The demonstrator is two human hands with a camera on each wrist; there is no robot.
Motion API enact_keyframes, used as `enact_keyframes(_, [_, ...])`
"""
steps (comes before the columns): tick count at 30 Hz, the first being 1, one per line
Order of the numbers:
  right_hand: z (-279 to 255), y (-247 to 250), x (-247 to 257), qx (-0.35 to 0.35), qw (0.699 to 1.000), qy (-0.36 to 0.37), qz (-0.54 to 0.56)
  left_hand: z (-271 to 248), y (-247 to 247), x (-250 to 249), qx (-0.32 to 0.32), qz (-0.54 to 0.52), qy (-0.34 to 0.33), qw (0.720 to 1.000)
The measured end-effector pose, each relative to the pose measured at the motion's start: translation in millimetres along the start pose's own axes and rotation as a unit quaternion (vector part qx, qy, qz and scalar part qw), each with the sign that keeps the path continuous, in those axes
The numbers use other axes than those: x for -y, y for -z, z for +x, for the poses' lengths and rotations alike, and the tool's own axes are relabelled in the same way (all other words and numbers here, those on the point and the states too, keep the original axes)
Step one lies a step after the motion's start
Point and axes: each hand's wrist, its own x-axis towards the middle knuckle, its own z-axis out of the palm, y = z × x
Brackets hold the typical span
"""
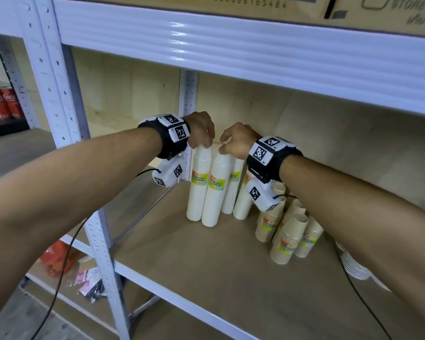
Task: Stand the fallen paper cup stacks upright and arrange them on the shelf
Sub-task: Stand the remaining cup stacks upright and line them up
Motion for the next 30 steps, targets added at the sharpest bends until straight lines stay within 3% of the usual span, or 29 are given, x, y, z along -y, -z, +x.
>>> enact_keyframes(13, [-29, 30, -37, 0.007, 0.996, -0.081, -0.039, 15, -19, -45, 0.009, -0.057, -0.049, 0.997])
enact_keyframes(30, [-29, 24, -54, 0.001, 0.995, -0.099, -0.033, 34, -32, -55, 0.018, -0.039, -0.067, 0.997])
